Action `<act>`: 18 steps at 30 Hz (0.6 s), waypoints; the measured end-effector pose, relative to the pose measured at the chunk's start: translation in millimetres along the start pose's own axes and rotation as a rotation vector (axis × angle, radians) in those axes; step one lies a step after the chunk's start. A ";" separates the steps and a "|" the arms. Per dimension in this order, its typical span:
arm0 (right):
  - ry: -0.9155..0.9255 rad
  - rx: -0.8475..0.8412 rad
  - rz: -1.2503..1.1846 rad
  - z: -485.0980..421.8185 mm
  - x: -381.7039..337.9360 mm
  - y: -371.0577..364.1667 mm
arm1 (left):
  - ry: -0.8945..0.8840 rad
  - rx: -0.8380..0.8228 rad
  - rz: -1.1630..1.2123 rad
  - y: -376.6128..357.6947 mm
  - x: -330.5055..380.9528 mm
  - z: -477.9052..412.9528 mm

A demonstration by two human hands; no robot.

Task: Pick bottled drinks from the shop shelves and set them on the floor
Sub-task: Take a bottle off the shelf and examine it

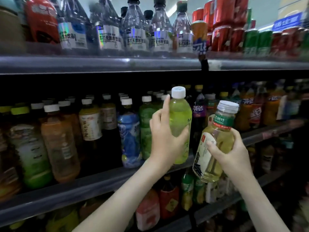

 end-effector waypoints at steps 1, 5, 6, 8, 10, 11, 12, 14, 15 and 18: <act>-0.009 0.007 0.003 -1.8 5.0 8.7 | -0.006 -0.019 -0.016 -16.5 -0.8 -5.0; -0.030 0.012 0.036 -7.3 28.4 34.5 | 0.014 -0.048 -0.132 -72.6 -12.0 -20.6; -0.032 0.013 0.040 -7.8 34.1 38.9 | 0.019 -0.039 -0.152 -82.8 -14.5 -23.9; -0.037 0.012 0.037 -8.2 44.1 45.6 | 0.002 0.004 -0.182 -97.8 -17.1 -31.9; -0.045 0.008 0.030 -8.0 51.3 49.0 | 0.001 0.044 -0.210 -107.0 -19.2 -39.6; -0.044 0.006 0.026 -8.2 53.9 49.6 | 0.011 0.047 -0.227 -110.6 -21.1 -42.3; -0.040 0.005 0.024 -8.7 56.7 49.8 | 0.016 0.043 -0.256 -113.7 -23.6 -43.9; -0.033 -0.007 0.020 -10.1 61.9 49.1 | 0.012 0.018 -0.339 -119.1 -29.2 -43.1; -0.029 -0.016 0.016 -11.3 63.8 48.4 | 0.013 0.003 -0.373 -121.6 -31.5 -41.8; -0.018 -0.045 0.011 -16.6 67.9 45.5 | 0.059 -0.008 -0.420 -127.0 -31.5 -44.9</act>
Point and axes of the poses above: each hand's wrist, its own z-axis away from the middle knuckle, its own y-axis out of the back of the hand, x = y × z, the point moved 1 cm from there along -z, towards the middle knuckle, and after that the axes turned 14 degrees about y, right-handed, at the moved point
